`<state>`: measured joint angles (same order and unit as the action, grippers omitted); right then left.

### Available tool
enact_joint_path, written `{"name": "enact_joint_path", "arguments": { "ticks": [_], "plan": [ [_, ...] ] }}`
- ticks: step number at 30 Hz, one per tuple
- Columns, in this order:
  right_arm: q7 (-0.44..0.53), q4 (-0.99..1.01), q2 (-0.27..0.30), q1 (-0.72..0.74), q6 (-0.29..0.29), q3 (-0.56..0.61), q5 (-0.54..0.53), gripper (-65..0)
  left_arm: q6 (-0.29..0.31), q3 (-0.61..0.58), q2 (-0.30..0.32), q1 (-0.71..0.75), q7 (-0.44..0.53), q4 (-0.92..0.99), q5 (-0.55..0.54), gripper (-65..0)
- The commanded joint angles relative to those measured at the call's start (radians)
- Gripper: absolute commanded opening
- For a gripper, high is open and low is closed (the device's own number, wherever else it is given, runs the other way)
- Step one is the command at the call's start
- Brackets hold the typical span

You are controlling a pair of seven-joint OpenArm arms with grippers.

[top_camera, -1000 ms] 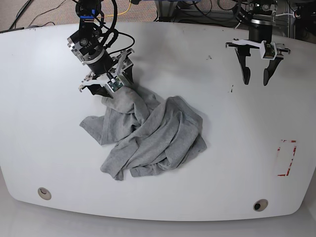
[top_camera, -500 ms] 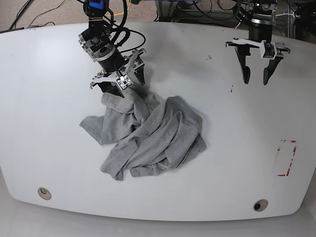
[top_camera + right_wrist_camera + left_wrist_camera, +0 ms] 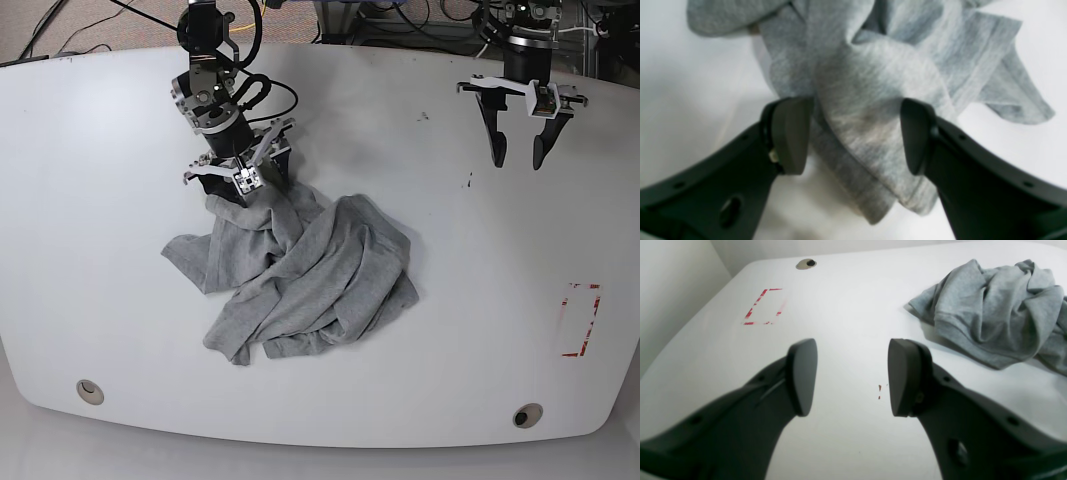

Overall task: Layout the t-shirt on the table in an organized manner, then fold the t-shirt properly
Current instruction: 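Close the right gripper on the t-shirt fabric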

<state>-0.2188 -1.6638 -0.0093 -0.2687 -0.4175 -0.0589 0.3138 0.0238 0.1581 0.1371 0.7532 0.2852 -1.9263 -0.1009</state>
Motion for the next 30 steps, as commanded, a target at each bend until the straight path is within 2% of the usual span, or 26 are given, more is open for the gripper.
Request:
{"name": "enact_joint_path", "arguments": {
  "ticks": [1,6,9,17,24,30],
  "plan": [
    [0.038,0.015,0.001,0.015,0.015,-0.002,-0.009,-24.1,-0.003,0.005,0.005,0.009,0.032,-0.014,0.002,-33.1],
    [0.051,0.061,0.001,0.052,0.015,-0.003,-0.011,-24.4,-0.003,0.005,0.005,0.009,0.032,-0.014,0.002,-33.1],
    [0.051,0.067,0.001,0.056,0.021,-0.003,-0.012,-29.2,-0.003,0.005,0.005,0.009,0.032,-0.014,0.002,-33.1],
    [0.051,0.066,0.001,0.056,0.049,-0.003,-0.012,-64.2,-0.003,0.005,0.005,0.006,0.032,-0.012,0.002,-33.1],
    [0.043,-0.023,-0.004,0.029,0.050,-0.003,-0.012,-65.0,-0.003,0.002,0.005,0.001,0.032,0.035,0.002,-33.1],
    [0.000,-0.146,-0.004,-0.020,0.049,0.000,-0.012,-65.0,-0.002,-0.001,0.002,-0.039,0.030,0.078,-0.001,-32.6]
  ]
}}
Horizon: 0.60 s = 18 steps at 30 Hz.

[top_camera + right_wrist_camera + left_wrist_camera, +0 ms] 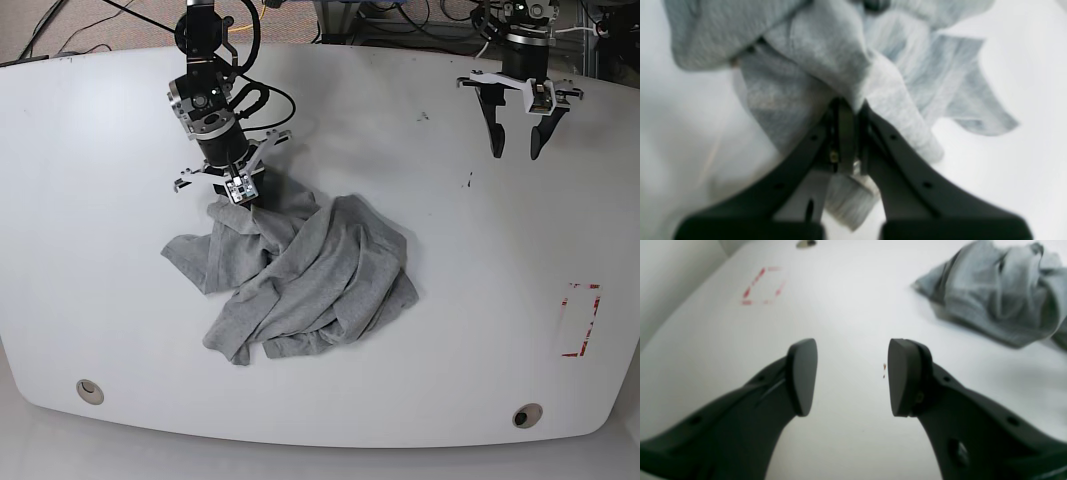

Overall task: Layout the t-shirt on the table in an organized manner, then fold the t-shirt properly
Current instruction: 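Close the right gripper on the t-shirt fabric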

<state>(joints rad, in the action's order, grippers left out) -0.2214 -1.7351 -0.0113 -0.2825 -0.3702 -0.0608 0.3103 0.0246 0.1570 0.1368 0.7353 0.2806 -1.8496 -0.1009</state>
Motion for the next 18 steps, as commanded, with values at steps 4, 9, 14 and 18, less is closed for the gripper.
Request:
{"name": "enact_joint_path", "arguments": {
  "ticks": [4,9,14,18],
  "plan": [
    [-0.032,-0.168,-0.003,-0.047,-0.003,0.008,-0.009,-65.0,-0.002,-0.044,0.005,-0.059,0.004,0.037,-0.001,-32.6],
    [-0.045,-0.223,-0.003,-0.076,-0.008,0.009,-0.009,-65.0,-0.002,-0.099,0.002,-0.139,-0.140,0.035,-0.003,-32.6],
    [-0.045,-0.231,-0.003,-0.088,-0.008,0.013,-0.009,-65.0,-0.002,-0.159,0.001,-0.213,-0.260,0.035,-0.003,-32.6],
    [-0.045,-0.246,-0.003,-0.114,-0.008,0.029,-0.009,-65.0,-0.004,-0.211,-0.001,-0.268,-0.301,0.035,-0.004,-32.6]
  ]
}}
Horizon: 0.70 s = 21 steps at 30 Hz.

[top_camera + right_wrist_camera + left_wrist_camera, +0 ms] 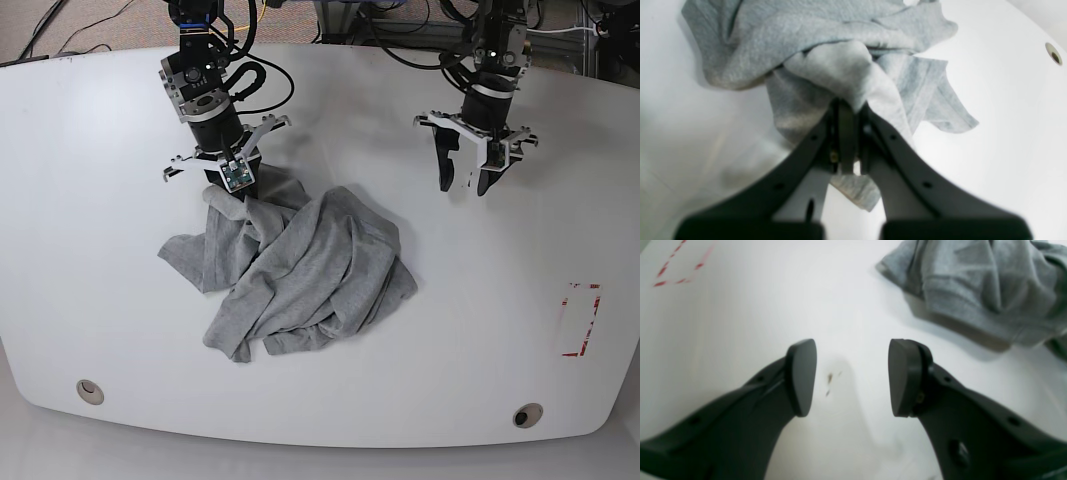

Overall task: Layout the t-shirt on the table in an organized manner, then fold the t-shirt properly
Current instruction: 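Close the right gripper on the t-shirt fabric, then lower the left gripper onto the t-shirt and grasp its fabric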

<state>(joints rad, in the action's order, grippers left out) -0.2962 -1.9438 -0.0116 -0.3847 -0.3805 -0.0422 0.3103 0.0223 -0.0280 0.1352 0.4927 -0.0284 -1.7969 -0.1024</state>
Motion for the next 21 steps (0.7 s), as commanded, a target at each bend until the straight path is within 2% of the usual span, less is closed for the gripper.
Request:
{"name": "enact_joint_path", "arguments": {
  "ticks": [1,11,21],
  "plan": [
    [0.030,-0.047,-0.003,-0.020,0.002,0.012,-0.009,-65.0,-0.002,-0.036,0.001,-0.035,0.002,-0.017,-0.003,-32.6],
    [0.035,-0.075,-0.003,-0.047,0.002,0.034,-0.009,-65.0,-0.002,-0.128,0.001,-0.101,-0.057,-0.016,-0.004,-32.6],
    [0.036,-0.087,-0.001,-0.030,0.004,0.049,-0.007,-65.0,-0.003,-0.103,-0.013,-0.107,-0.057,-0.017,-0.004,-32.6]
  ]
}}
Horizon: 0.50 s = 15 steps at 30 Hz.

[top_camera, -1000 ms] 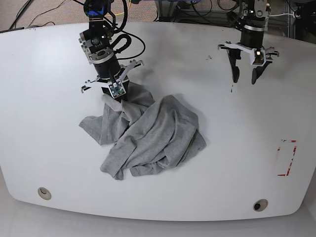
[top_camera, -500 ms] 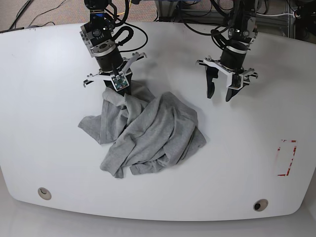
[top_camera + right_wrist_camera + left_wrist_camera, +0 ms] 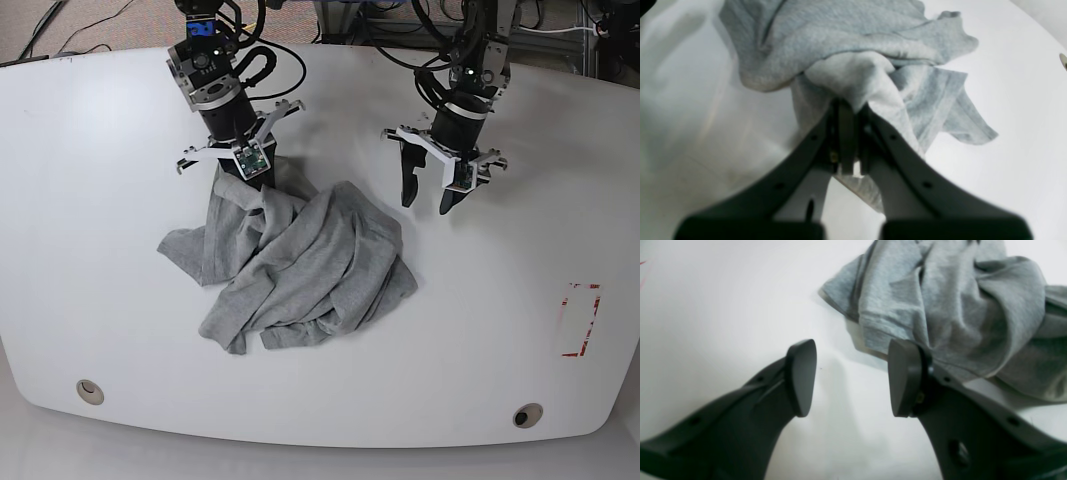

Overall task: Layout the t-shirt on the table in an organized manner, then fold the t-shirt properly
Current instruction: 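Lower the left gripper onto the t-shirt and grasp its fabric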

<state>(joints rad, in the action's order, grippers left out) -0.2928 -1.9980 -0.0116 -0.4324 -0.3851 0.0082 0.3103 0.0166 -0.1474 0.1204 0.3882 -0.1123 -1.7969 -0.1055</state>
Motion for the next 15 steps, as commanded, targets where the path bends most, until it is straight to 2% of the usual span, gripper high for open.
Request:
{"name": "enact_joint_path", "arguments": {
  "ticks": [1,9,13,15],
  "plan": [
    [0.033,-0.034,-0.001,0.036,0.007,-0.001,-0.007,-65.0,0.003,0.027,0.002,-0.004,0.027,-0.014,-0.001,-32.5],
    [0.028,-0.034,0.003,0.071,0.007,-0.003,-0.004,-65.0,0.004,0.116,0.002,-0.111,0.026,0.032,-0.032,-31.2],
    [0.031,-0.033,0.003,0.066,0.007,0.000,-0.004,-65.0,0.004,0.144,0.003,-0.219,-0.046,0.118,-0.119,-26.0],
    [0.031,-0.033,0.003,0.065,0.005,0.000,-0.004,-65.0,0.004,0.147,0.005,-0.275,-0.088,0.159,-0.147,-25.8]
  ]
}}
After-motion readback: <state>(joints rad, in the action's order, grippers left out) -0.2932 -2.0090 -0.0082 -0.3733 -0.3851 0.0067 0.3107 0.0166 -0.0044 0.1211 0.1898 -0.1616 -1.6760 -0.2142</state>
